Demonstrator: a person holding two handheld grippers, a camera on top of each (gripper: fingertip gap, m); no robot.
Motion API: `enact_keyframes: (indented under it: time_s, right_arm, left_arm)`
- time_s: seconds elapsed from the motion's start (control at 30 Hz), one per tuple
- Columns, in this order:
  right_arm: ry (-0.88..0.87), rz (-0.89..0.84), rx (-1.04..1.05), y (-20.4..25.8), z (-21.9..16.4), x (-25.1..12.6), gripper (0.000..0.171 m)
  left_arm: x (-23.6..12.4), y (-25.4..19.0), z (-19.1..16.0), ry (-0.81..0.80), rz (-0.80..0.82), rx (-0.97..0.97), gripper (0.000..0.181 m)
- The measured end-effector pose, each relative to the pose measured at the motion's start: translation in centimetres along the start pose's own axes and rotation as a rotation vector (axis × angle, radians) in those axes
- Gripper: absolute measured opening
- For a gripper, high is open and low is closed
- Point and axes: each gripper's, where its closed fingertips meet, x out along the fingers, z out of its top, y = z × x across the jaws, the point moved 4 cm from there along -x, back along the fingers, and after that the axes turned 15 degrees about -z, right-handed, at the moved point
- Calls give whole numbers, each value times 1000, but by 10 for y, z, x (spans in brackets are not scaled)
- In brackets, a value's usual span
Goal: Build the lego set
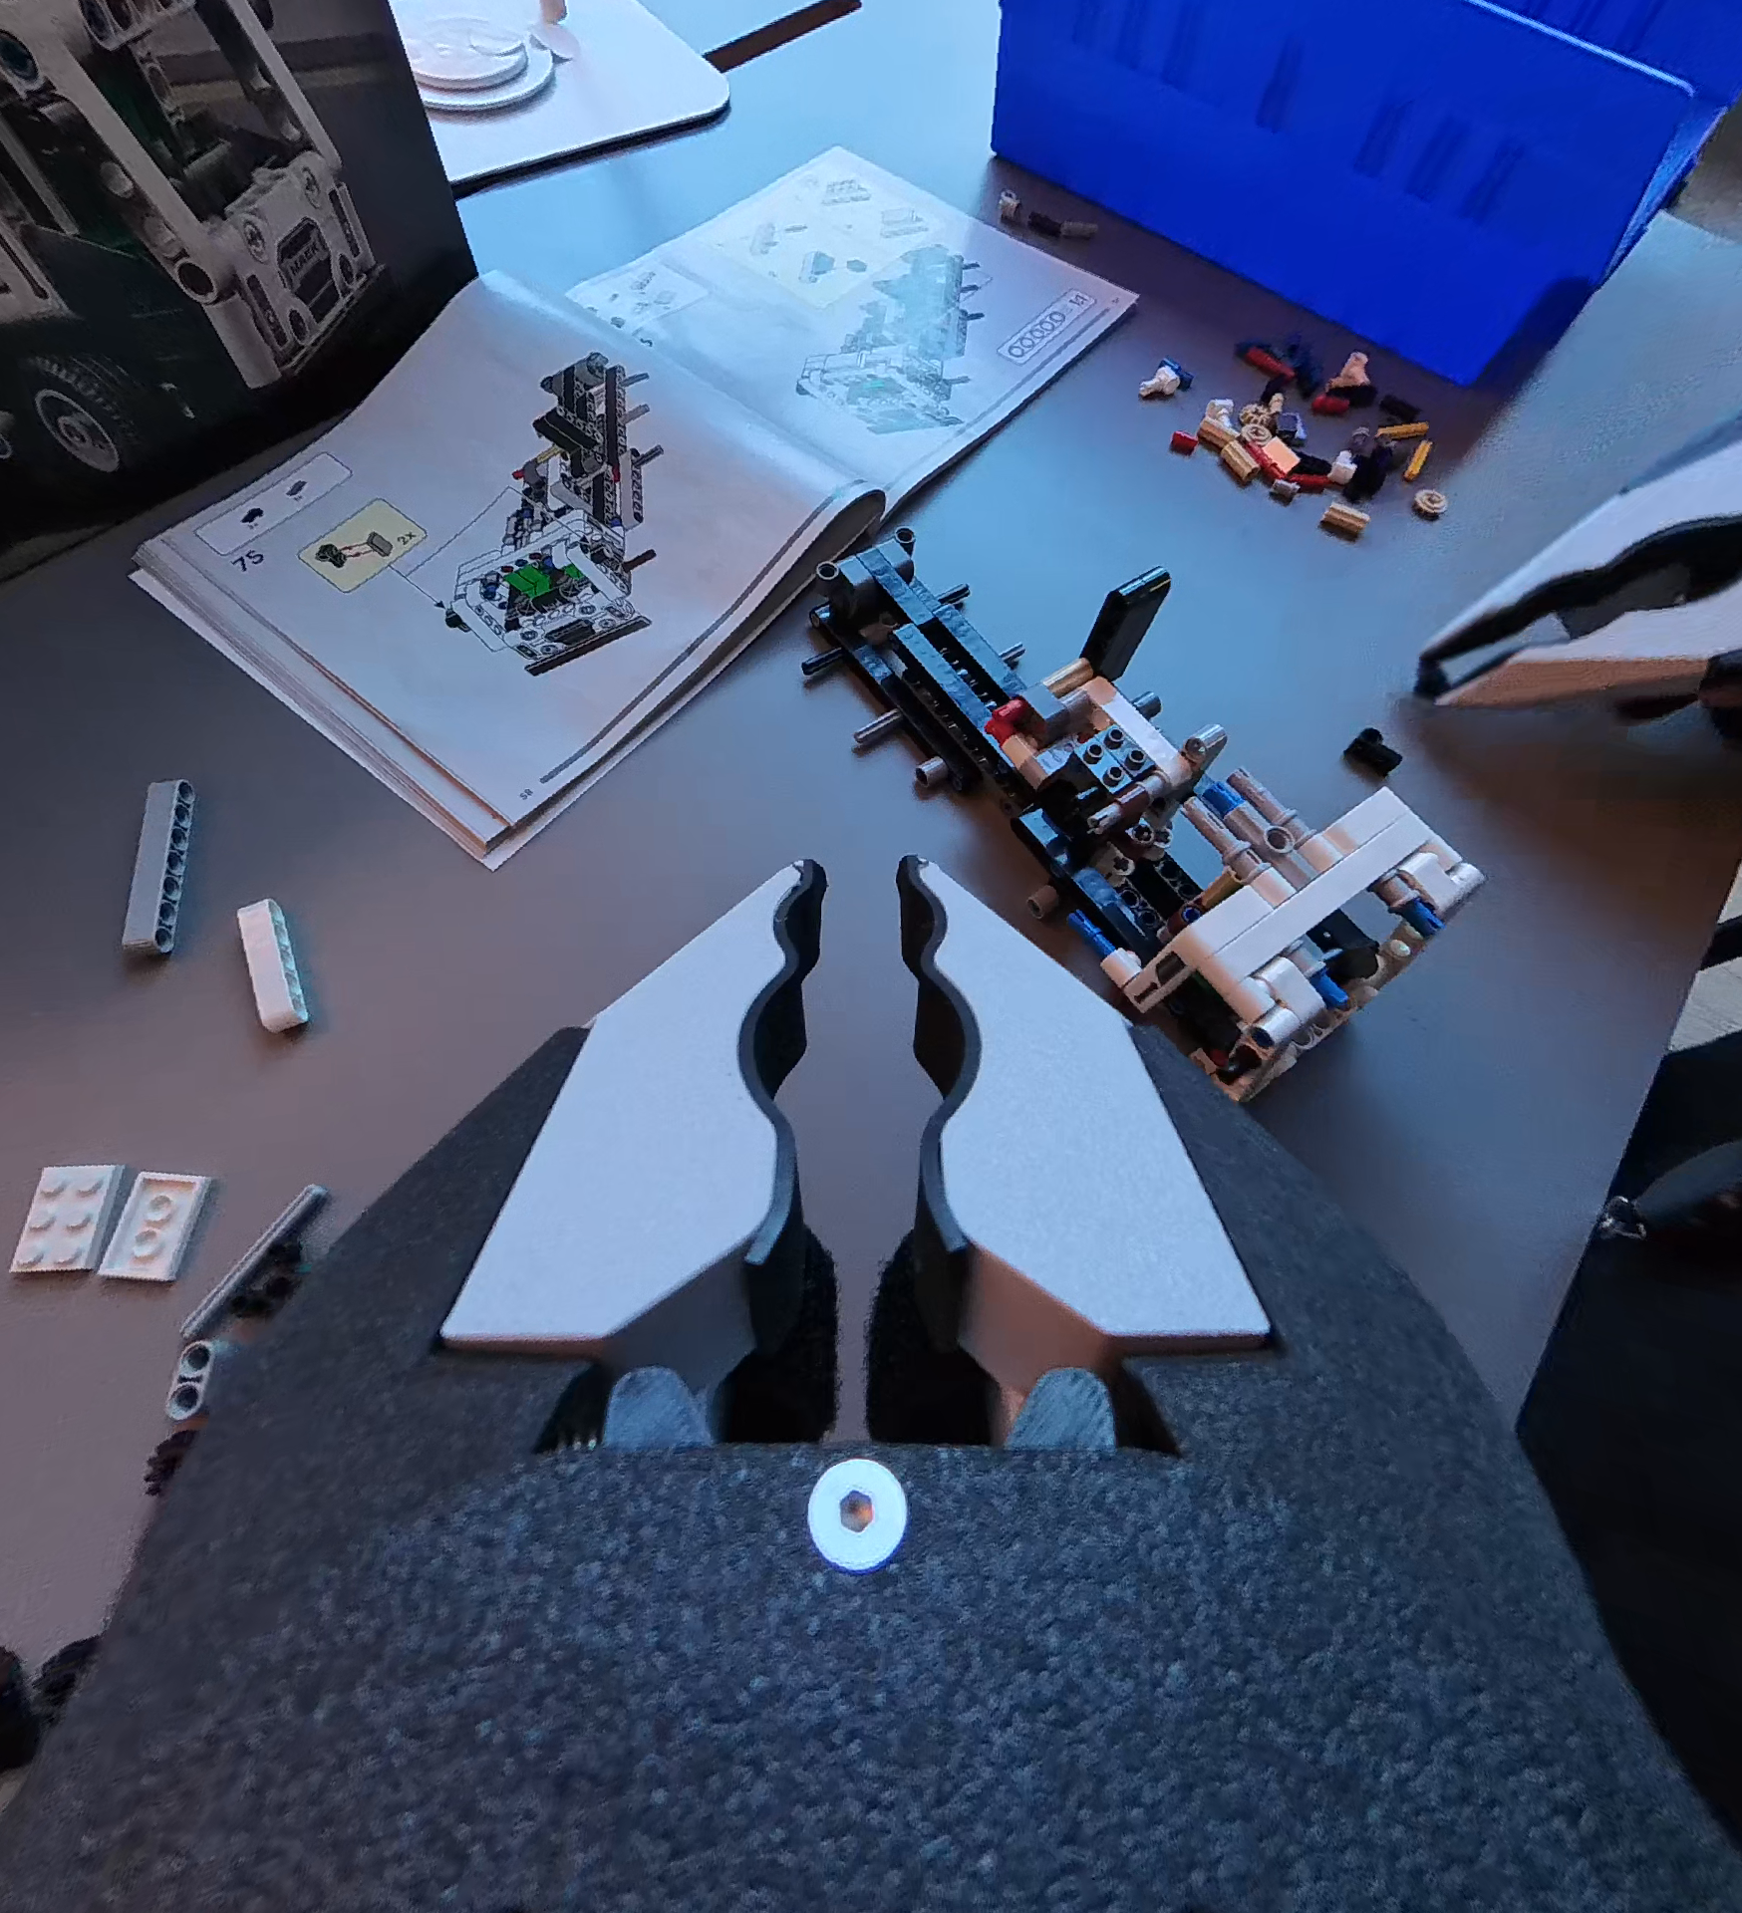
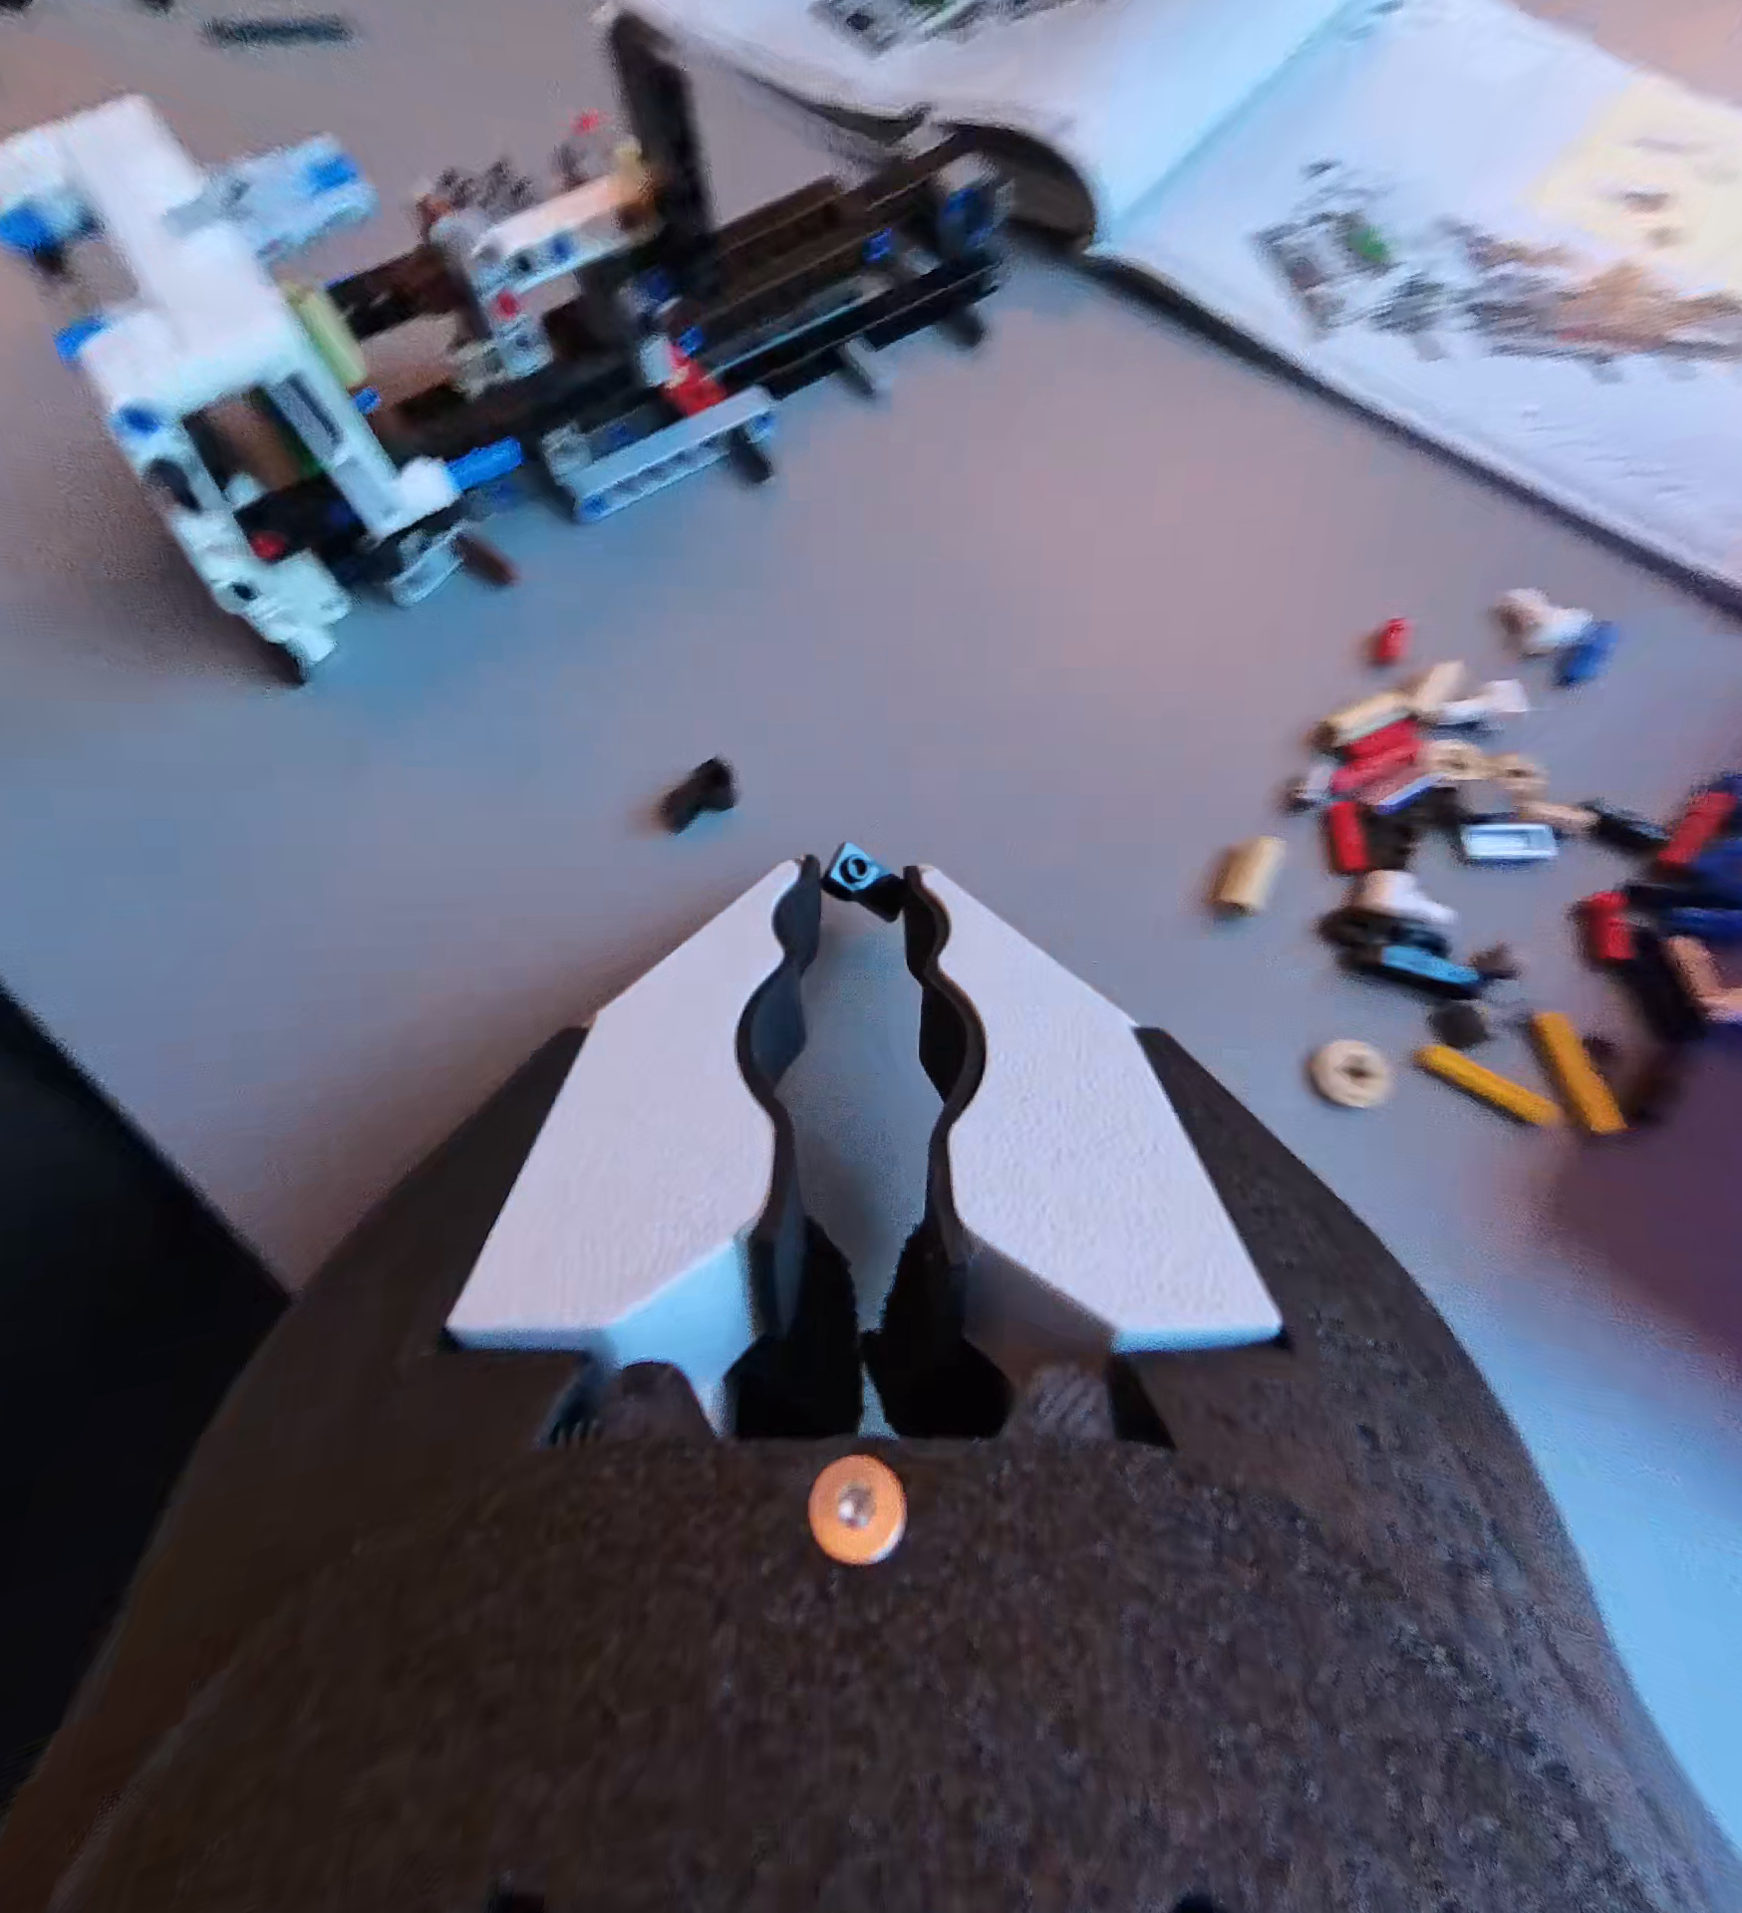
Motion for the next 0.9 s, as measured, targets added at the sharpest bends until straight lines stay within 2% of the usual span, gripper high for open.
enact_keyframes:
  time_s: [0.27, 0.37, 0.43, 0.57, 0.63, 0.9]
  right_arm:
    - [49, -21, -52, 15, 1, 9, 15]
    - [34, -10, -7, 10, 5, 10, 26]
    - [-7, -52, 70, -8, 9, 9, 26]
    - [-39, -268, 269, -79, 7, 14, 26]
    - [-20, -337, 298, -101, 5, 19, 25]
    - [113, -327, 203, -115, 2, 46, 24]
  left_arm:
    - [-9, -11, -4, -17, 7, 13, 14]
    - [-13, -11, -7, -21, 19, 9, 14]
    - [-16, -10, -8, -23, 30, 5, 14]
    - [-20, -8, -9, -28, 45, -3, 14]
    - [-20, -6, -9, -27, 48, -8, 14]
    - [-15, 4, -5, -25, 54, -21, 14]
